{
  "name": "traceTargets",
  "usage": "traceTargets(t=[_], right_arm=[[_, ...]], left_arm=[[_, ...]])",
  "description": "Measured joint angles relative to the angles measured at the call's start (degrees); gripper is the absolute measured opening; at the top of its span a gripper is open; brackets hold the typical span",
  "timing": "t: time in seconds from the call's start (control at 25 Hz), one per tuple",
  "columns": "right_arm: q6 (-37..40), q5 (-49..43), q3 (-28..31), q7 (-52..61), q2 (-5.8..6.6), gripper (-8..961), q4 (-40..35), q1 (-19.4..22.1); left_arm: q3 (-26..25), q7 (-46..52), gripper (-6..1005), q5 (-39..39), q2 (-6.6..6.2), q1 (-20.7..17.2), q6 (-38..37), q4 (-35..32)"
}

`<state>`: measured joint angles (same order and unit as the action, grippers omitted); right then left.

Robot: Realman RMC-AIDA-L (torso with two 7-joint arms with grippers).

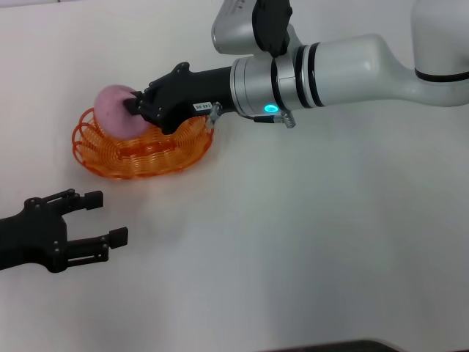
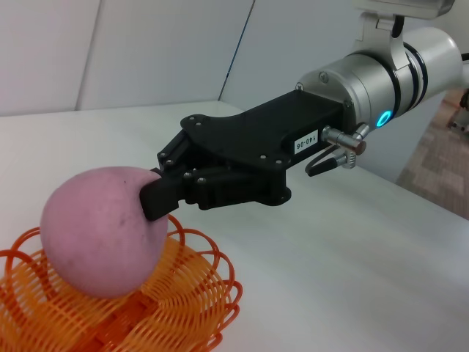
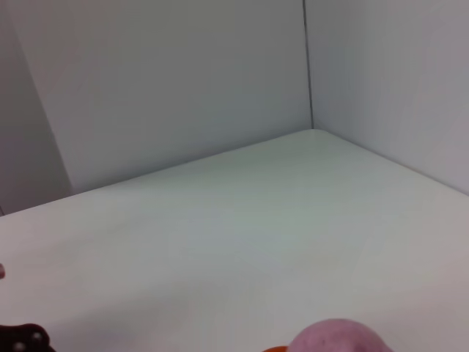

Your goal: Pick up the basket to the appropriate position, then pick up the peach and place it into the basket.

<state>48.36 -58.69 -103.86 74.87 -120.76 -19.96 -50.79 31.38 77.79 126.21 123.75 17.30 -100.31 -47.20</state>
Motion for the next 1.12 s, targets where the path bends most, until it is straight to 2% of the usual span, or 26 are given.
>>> traceTargets(t=[0.32,0.4,0.72,0.84,0.96,1.12], right_arm=[[-0.13,0.85,0.28,0.78,-0.17,43,-1.29,0.70],[-0.15,1.32,0.34,0.80,-0.17,206,-1.30,0.74],[0.62,1.82,0.34,1.44,-0.15,541,-1.53,1.15],[2.30,0.67,0.29,4.07,0.50,688,-4.17,1.96],[3.37,-5.22,1.40,8.81,1.56,746,-10.77,4.21],[5.27,-17.51,6.16,17.89,2.71,823,-21.25,7.89]], left_arm=[[0.00,0.00,866,0.02,0.00,-0.22,-0.22,0.00],[0.00,0.00,866,0.04,0.00,-0.31,-0.24,0.00],[0.00,0.00,866,0.09,0.00,-0.64,-0.26,0.00],[0.00,0.01,866,0.09,0.00,-0.66,-0.34,0.00],[-0.01,-0.01,866,0.09,0.00,-0.68,-0.41,0.00],[0.00,-0.09,866,0.09,-0.01,-0.68,-0.46,-0.06]])
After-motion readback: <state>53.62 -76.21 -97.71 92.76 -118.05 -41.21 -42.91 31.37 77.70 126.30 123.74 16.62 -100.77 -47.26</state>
